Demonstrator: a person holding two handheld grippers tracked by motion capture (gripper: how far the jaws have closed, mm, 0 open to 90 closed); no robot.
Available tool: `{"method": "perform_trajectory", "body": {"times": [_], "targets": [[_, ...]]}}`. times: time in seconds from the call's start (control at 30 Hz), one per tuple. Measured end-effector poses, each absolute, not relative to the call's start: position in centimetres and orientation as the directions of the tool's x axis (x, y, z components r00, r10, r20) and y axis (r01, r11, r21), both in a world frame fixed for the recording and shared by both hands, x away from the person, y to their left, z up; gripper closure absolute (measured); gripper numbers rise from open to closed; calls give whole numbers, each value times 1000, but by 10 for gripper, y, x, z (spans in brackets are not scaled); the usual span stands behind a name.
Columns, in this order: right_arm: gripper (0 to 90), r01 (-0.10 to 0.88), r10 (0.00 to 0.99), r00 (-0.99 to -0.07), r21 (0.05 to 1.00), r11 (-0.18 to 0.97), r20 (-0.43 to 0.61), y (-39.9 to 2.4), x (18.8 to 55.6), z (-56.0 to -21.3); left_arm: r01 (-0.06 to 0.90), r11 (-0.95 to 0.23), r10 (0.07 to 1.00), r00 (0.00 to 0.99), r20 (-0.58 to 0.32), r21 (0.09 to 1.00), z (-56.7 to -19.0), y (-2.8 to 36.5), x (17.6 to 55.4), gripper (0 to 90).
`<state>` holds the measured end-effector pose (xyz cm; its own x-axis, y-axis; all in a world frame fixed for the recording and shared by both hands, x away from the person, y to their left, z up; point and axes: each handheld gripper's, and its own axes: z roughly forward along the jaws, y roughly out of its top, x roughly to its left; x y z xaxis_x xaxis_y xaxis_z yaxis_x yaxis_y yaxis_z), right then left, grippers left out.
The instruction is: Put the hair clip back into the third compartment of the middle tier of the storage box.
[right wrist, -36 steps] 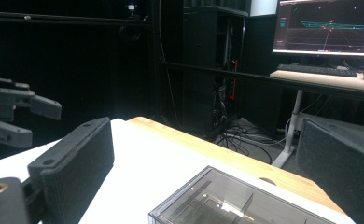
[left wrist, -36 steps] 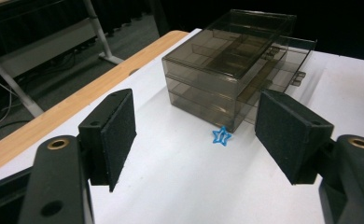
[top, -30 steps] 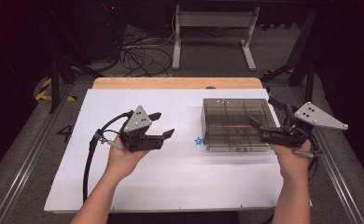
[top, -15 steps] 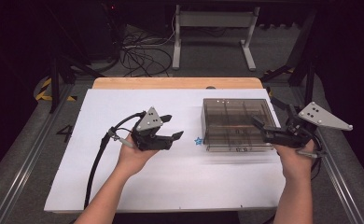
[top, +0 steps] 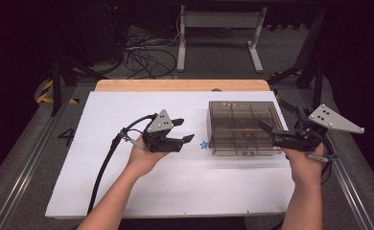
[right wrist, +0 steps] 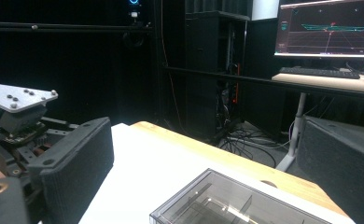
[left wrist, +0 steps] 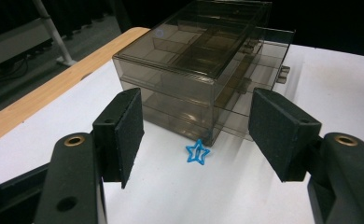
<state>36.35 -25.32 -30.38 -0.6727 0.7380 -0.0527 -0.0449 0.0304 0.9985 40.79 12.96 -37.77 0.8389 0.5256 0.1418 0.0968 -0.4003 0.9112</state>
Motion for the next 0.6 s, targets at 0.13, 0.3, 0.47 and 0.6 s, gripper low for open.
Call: {"method": "perform_trajectory", "body": {"times": [0.13, 0.3, 0.47, 0.6], "targets": [[48, -43, 736, -675, 999, 31, -52, -253, 364, -304, 102, -398, 515, 847, 130, 911, -382, 128, 414, 371], [48, -45, 734, -677, 999, 31, -53, -254, 364, -304, 109, -399, 502, 857, 118, 910, -387, 127, 421, 385], [48, -44, 734, -677, 999, 30, -52, -254, 364, -304, 105, -401, 482, 869, 112, 910, -392, 126, 428, 395], [48, -43, 733, -678, 999, 30, -51, -254, 364, -304, 110, -397, 466, 879, 97, 911, -396, 123, 433, 419]]}}
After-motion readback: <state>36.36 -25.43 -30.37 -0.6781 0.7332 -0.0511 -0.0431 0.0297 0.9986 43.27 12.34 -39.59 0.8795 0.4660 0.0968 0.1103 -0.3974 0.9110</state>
